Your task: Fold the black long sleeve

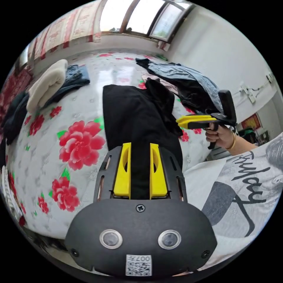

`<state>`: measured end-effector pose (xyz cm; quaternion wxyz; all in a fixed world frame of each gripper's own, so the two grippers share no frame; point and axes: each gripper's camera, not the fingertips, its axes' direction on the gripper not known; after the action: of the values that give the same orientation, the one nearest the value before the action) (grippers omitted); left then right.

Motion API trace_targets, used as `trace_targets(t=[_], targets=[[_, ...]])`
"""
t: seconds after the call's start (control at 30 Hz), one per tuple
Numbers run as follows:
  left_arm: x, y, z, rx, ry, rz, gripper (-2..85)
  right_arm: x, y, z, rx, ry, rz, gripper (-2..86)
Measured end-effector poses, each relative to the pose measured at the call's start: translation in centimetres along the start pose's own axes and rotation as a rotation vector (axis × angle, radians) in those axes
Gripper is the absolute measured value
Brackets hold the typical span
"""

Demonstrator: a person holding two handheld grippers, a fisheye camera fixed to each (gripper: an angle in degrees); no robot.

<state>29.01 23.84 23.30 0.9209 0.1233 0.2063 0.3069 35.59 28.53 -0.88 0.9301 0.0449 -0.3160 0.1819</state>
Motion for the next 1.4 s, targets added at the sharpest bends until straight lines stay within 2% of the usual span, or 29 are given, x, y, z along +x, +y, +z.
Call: trace_targets(t=[0.07,0.17,0.2,0.27,0.33,0.4,0.43,0.5,0.67,0.77,0.83,0.87,0.93,1.0,1.1,1.2,1.3,1.4], targets=[[2.0,-1.4,3.7,-0.118,0.026,0.103,9.9,2.9,1.0,-1.2,0.060,0.112,0.129,5.7],[4.2,-0.6,11.2,-0.387,-0.088,0.281,9.1,6.0,2.0,-0.6,0.039,0.226,0.273,6.9],[4.7,0.3,10.5,-0.299,-0.114,0.386,8.0,6.8,2.1,0.3,0.018,0.259,0.290,6.9],[4.6,0.8,10.2,-0.302,-0.127,0.438,6.8,7.7,2.2,2.3,-0.039,0.310,0.281,6.0],[3.5,0.9,9.2,-0.300,-0.111,0.391,3.6,9.0,2.4,5.1,-0.135,0.399,0.261,3.6],[1.1,1.3,6.8,-0.237,-0.033,0.280,1.1,9.3,2.6,5.0,-0.113,0.481,0.231,1.9],[0.3,1.6,6.1,-0.213,-0.008,0.244,0.7,9.8,2.0,4.5,-0.136,0.458,0.239,1.2],[-3.3,3.2,2.6,-0.094,0.091,0.079,-0.3,10.5,0.7,3.5,-0.162,0.373,0.246,0.6],[-11.1,8.3,-3.9,0.160,0.292,-0.268,-0.8,5.9,-5.6,-3.3,0.141,0.169,0.097,0.0],[-14.4,11.9,-6.9,0.293,0.376,-0.388,-0.9,-1.5,-12.1,-5.9,0.294,-0.018,-0.119,-0.1],[-15.4,13.7,-8.1,0.315,0.346,-0.421,-0.9,-10.9,-17.0,-6.2,0.346,-0.291,-0.375,-0.1],[-15.9,14.8,-8.6,0.321,0.314,-0.444,-0.8,-13.8,-18.0,-5.9,0.345,-0.364,-0.447,0.0],[-16.9,16.5,-9.1,0.341,0.293,-0.508,-0.7,-24.9,-19.7,-3.6,0.243,-0.656,-0.693,0.3],[-18.2,19.5,-10.1,0.419,0.276,-0.636,-0.3,-31.4,-19.3,-0.9,0.107,-0.774,-0.808,0.7],[-19.2,23.5,-11.8,0.525,0.222,-0.779,2.4,-34.7,-17.3,3.8,-0.053,-0.762,-0.875,1.8],[-19.5,25.9,-12.5,0.494,0.151,-0.843,4.8,-28.7,-16.3,7.2,-0.107,-0.584,-0.734,3.0],[-19.8,26.2,-11.9,0.445,0.136,-0.873,6.3,-15.6,-15.3,7.9,-0.076,-0.332,-0.421,4.2],[-20.5,23.9,-10.4,0.421,0.166,-0.871,7.5,-1.8,-12.3,4.2,-0.001,-0.037,-0.101,5.2]])
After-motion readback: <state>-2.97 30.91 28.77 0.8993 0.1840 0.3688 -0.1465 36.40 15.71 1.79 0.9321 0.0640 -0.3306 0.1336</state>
